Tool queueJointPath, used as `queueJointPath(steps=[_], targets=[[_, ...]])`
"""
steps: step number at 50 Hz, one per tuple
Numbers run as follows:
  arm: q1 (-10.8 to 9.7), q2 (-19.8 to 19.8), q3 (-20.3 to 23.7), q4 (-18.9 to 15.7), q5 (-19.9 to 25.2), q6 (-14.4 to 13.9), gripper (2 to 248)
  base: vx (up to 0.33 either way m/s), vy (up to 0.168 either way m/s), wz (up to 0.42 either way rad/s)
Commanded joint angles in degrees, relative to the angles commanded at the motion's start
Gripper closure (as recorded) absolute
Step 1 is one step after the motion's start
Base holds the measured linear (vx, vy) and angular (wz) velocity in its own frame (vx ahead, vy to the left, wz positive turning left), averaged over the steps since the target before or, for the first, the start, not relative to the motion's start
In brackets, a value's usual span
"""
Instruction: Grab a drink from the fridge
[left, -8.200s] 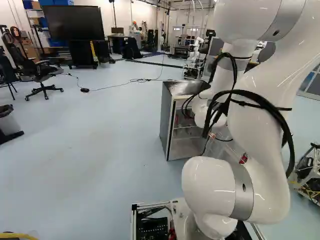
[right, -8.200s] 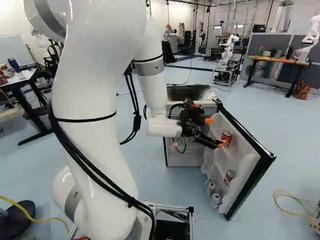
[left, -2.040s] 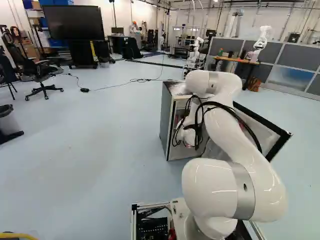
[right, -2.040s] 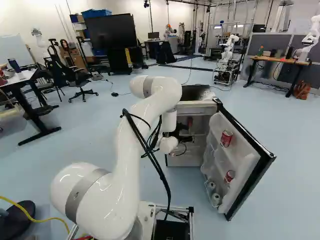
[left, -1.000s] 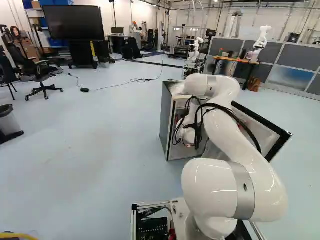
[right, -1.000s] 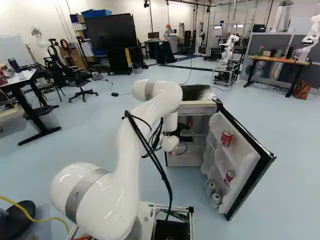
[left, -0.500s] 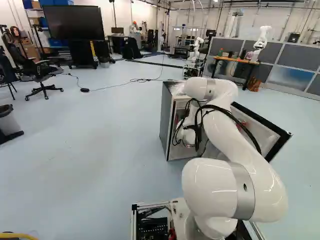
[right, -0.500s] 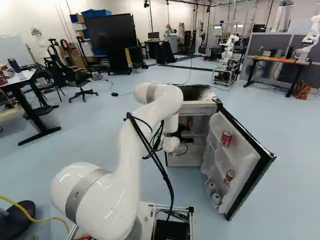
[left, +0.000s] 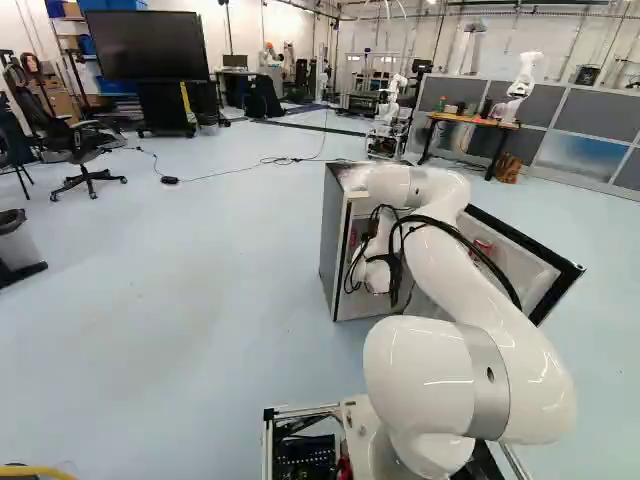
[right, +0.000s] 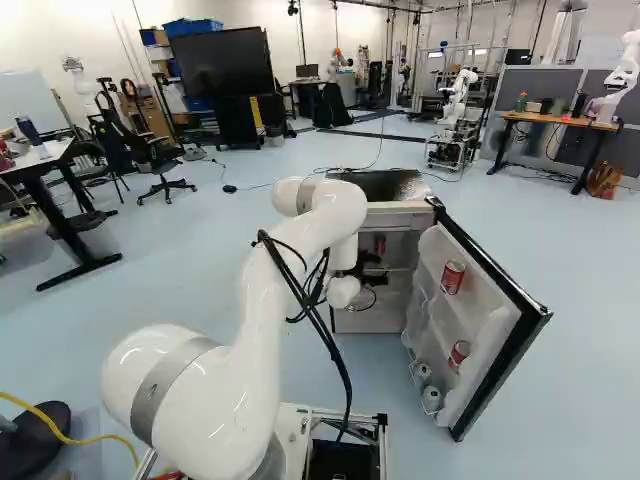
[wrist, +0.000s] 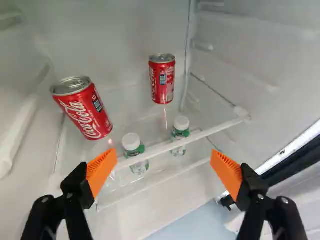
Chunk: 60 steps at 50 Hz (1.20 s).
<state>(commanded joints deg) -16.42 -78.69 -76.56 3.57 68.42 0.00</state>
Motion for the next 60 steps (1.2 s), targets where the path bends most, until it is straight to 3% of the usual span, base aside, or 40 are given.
queueJointPath(steps=[34,60], targets=[[0.15,-2.45,-4.63,0.00,3.51,0.00,3,0.000,0.000,0.000],[-1.47,-5.16,-9.68,-0.51,3.51,0.00,3,0.000,0.000,0.000]])
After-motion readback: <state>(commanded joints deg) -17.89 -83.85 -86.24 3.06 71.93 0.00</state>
